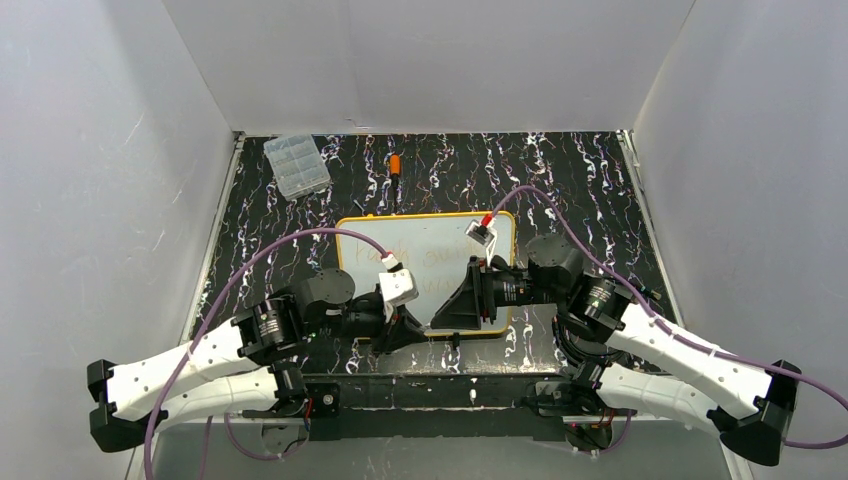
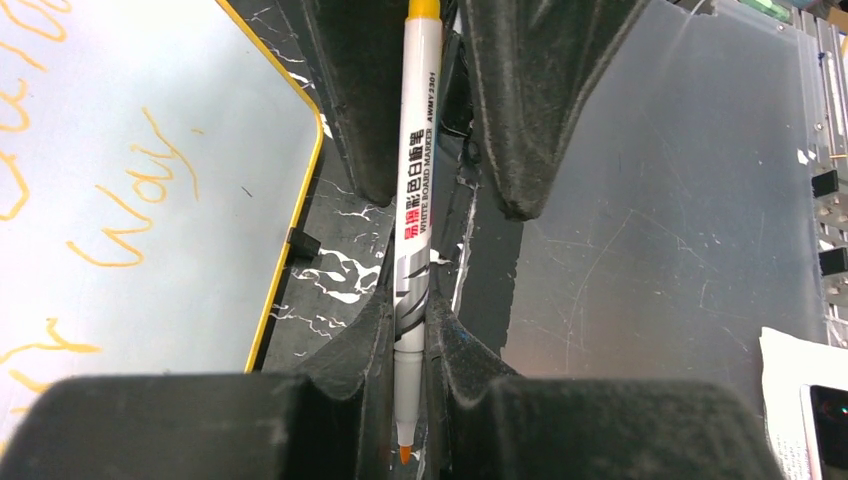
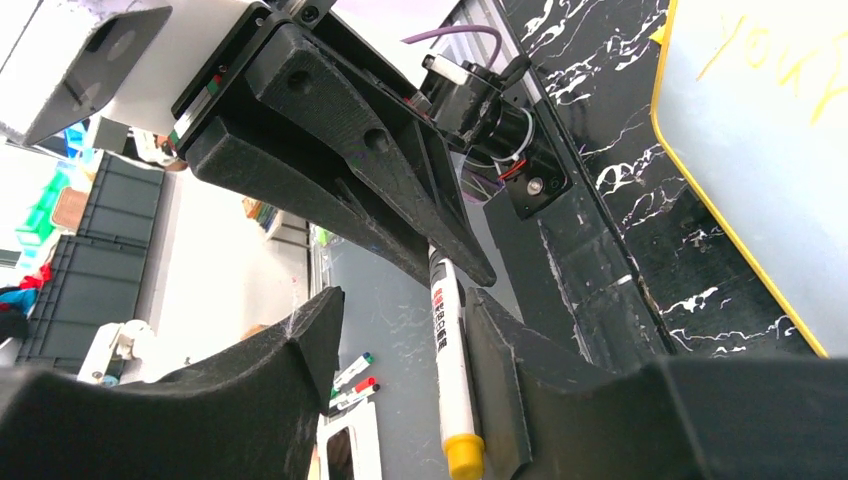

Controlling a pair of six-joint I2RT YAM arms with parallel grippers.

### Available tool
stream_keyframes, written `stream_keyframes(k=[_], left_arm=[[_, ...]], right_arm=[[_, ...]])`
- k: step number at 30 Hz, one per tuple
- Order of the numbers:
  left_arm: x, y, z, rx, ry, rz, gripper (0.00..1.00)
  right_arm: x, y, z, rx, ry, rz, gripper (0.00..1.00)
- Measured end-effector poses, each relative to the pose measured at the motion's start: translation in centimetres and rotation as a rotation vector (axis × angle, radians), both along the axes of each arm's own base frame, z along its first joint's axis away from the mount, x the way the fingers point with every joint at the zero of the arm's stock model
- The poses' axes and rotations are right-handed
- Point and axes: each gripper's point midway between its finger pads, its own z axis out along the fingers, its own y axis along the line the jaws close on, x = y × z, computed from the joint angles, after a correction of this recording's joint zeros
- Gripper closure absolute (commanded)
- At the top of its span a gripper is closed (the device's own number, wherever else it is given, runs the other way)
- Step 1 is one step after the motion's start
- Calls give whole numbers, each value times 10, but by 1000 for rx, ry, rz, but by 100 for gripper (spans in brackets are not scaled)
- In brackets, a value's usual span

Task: Write a sentence on the whiteboard
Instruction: Close the whiteboard marker at the center of the board.

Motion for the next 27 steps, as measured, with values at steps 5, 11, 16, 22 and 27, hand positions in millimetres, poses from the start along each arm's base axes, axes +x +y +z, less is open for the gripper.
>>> stream_keyframes(k=[5, 11, 16, 22, 27], left_arm=[[0, 1, -2, 8, 11, -5, 100], [-1, 1, -1, 7, 21, -16, 100], [1, 1, -2, 10, 26, -13, 100], [1, 1, -2, 9, 27, -14, 100], [-1, 1, 0, 4, 32, -27, 100]], right_arm=[[-3, 1, -3, -10, 14, 22, 55], [-3, 1, -7, -23, 17, 25, 57], [-4, 0, -10, -35, 19, 29, 56], [-4, -1, -12, -41, 18, 30, 66], [-3, -1, -14, -52, 18, 23, 94]])
